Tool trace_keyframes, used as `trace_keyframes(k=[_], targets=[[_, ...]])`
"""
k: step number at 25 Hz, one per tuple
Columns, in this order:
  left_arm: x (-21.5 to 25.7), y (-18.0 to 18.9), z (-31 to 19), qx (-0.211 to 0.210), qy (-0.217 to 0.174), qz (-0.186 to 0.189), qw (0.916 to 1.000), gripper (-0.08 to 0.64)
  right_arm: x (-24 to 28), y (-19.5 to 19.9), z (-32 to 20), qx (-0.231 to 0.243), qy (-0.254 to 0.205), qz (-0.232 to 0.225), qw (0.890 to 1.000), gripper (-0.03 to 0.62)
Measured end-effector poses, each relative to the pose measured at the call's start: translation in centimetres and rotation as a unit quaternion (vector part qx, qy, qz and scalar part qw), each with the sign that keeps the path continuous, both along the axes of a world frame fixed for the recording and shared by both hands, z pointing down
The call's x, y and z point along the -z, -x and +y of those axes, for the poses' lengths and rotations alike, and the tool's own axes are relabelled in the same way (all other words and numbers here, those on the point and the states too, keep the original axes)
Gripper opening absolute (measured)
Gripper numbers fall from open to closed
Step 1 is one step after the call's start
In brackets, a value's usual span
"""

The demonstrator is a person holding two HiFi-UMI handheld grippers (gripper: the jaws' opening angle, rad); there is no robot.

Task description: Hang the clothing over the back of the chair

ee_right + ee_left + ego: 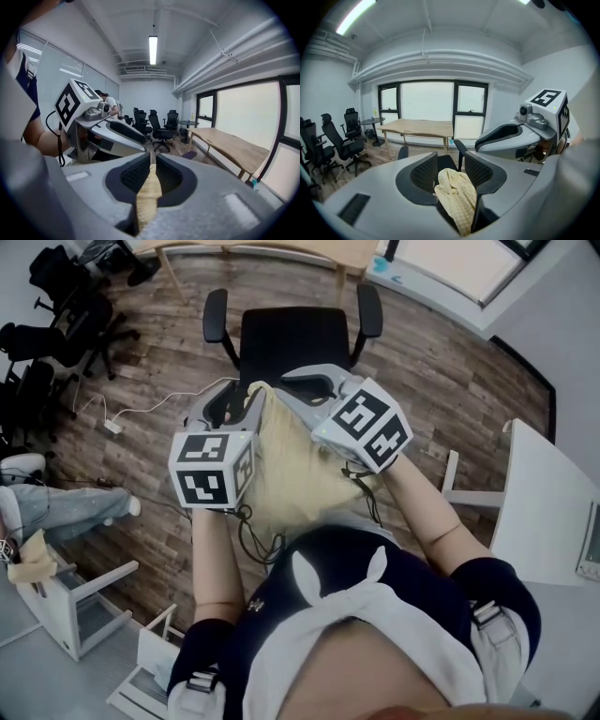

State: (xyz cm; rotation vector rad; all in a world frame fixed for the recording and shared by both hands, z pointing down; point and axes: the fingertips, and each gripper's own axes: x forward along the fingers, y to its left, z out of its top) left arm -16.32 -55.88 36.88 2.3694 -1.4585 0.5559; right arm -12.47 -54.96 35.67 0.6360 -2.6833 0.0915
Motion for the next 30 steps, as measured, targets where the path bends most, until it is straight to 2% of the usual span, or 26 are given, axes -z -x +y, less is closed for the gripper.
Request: trace_keyframes(k=[6, 8, 9, 14, 16, 20, 23, 28, 30], targets=[[2.9, -0.1, 1.2, 0.006, -0.054, 0.005, 0.9985, 0.179, 2.1, -0.9, 0.4, -0.037, -0.020, -0.050, 0.998, 0.034], [3.7, -0.6, 1.8, 0.000, -0.067, 0.006, 0.9977, 0.138, 3.2, -1.6, 0.7, -0.052, -0.039, -0.067, 0.996, 0.027], [4.0, -0.9, 2.2, -0.003, -0.072, 0.003, 0.9974, 0.122, 3.7, -2.0, 0.9, -0.059, -0.049, -0.074, 0.994, 0.004], [5.6, -2.0, 4.0, -0.006, -0.107, -0.008, 0.9942, 0.055, 5.9, -3.0, 2.8, -0.078, -0.091, -0.097, 0.988, 0.002], [6.1, -2.4, 4.9, -0.007, -0.110, 0.004, 0.9939, 0.015, 6.4, -3.1, 3.8, -0.085, -0.098, -0.104, 0.986, 0.001], [7.4, -3.0, 6.9, -0.017, -0.128, 0.037, 0.9910, 0.006, 6.9, -3.3, 5.6, -0.105, -0.102, -0.115, 0.982, 0.000], [7.3, -3.3, 8.1, -0.019, -0.126, 0.051, 0.9905, 0.006, 6.9, -3.7, 6.7, -0.121, -0.099, -0.125, 0.980, 0.000], [6.1, -3.8, 10.8, -0.032, -0.094, 0.082, 0.9917, 0.006, 6.4, -3.8, 9.1, -0.136, -0.084, -0.133, 0.978, 0.000], [5.7, -3.9, 11.8, -0.033, -0.086, 0.080, 0.9926, 0.006, 6.3, -3.8, 10.1, -0.140, -0.082, -0.133, 0.978, 0.000]])
